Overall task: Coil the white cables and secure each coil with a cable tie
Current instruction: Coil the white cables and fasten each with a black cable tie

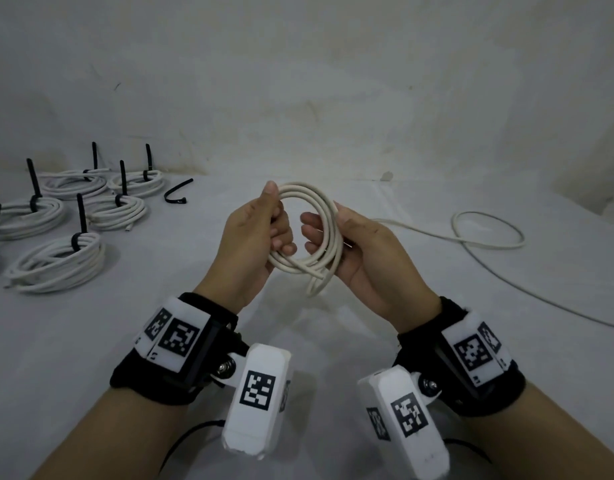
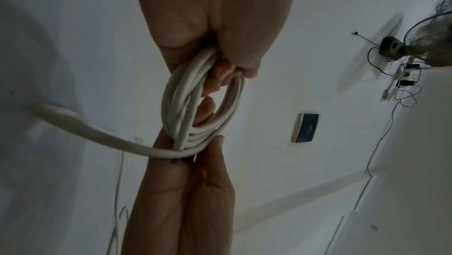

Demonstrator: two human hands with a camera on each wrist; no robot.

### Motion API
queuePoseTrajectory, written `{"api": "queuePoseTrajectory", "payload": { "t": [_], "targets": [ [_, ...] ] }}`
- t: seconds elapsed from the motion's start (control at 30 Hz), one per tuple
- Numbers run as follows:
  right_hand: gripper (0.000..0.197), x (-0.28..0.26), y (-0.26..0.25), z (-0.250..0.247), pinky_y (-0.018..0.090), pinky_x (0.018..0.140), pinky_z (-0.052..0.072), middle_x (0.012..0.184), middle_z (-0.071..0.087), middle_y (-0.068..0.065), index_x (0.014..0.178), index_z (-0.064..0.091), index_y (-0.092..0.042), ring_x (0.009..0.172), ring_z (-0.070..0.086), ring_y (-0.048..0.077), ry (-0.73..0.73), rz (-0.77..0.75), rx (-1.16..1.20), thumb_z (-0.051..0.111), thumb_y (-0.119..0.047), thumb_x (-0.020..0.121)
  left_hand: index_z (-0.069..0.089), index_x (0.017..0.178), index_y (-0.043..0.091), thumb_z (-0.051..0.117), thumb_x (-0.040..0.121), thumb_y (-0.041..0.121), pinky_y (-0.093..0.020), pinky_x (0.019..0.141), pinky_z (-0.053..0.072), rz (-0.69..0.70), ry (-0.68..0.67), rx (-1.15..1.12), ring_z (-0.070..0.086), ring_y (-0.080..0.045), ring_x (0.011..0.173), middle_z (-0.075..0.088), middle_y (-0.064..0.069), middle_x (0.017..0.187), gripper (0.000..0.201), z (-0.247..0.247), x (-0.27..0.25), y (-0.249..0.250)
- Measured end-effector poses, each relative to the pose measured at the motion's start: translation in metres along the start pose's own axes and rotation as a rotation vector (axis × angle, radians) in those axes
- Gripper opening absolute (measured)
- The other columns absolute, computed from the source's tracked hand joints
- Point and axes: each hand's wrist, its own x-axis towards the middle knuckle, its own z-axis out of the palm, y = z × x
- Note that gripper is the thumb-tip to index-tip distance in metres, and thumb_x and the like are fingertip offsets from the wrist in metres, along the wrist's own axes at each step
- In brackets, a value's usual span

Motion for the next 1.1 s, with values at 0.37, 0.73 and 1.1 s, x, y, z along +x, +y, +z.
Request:
{"api": "queuePoseTrajectory", "payload": {
  "t": [0.37,0.73,1.1],
  "targets": [
    [0.045,0.000,-0.011,-0.002,0.027,0.055,0.037,0.050,0.036,-0.001,0.075,0.058,-0.006,0.042,0.033,0.012,-0.003,0.232,0.157,0.035,-0.039,0.094,0.035,0.068,0.015,0.036,0.101,0.034,-0.019,0.044,0.036,-0.027,-0.086,0.044,0.026,-0.008,0.042,0.025,0.005,0.051,0.038,0.012,-0.007,-0.011],
    [0.056,-0.003,-0.004,0.005,0.020,0.037,0.024,0.043,0.019,-0.006,0.055,0.032,-0.016,0.035,0.017,0.008,0.151,0.149,0.088,0.046,-0.065,0.079,0.035,0.070,0.013,0.034,0.100,0.037,-0.019,0.048,0.040,-0.060,-0.184,0.068,0.032,-0.008,0.045,0.029,0.005,0.052,0.038,0.016,-0.011,-0.010],
    [0.053,-0.006,-0.008,0.012,0.021,0.039,0.015,0.043,0.016,-0.006,0.057,0.025,-0.020,0.036,0.013,0.009,0.272,0.065,0.005,0.049,-0.048,0.093,0.051,0.075,0.009,0.034,0.098,0.043,-0.024,0.054,0.049,-0.133,-0.194,0.110,0.045,-0.011,0.047,0.042,0.001,0.052,0.045,0.015,-0.011,-0.005]
  ]
}}
